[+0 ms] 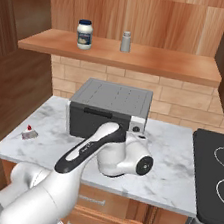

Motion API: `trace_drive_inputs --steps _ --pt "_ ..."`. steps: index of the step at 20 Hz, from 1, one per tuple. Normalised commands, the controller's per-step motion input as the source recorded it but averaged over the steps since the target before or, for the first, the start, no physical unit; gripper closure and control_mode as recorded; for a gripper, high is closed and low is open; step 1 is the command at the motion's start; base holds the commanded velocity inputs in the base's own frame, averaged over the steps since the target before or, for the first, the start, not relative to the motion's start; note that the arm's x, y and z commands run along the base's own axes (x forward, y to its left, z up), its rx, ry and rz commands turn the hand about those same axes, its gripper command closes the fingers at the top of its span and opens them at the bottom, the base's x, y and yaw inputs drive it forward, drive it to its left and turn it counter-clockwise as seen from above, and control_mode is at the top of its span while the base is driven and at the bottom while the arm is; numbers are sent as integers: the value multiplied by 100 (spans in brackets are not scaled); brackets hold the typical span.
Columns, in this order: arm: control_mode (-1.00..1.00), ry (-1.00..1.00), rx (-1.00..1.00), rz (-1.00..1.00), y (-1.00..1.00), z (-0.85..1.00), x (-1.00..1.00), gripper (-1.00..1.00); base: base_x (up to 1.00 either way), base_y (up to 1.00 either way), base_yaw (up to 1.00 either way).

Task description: There are various items on the counter. Only move the condiments/shakers into the cabinet.

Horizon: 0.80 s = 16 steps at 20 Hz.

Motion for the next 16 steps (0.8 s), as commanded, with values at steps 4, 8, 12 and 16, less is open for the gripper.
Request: trace_drive_inputs --steps 4,8,12,16 --pt "-100 0 0 -1 10 100 0 100 0 0 0" --pt "-100 0 0 -3 1 100 0 100 0 0 0" --pt "-100 0 0 0 0 100 0 100 0 0 0" --pt "-100 2 0 0 0 100 0 100 0 0 0"
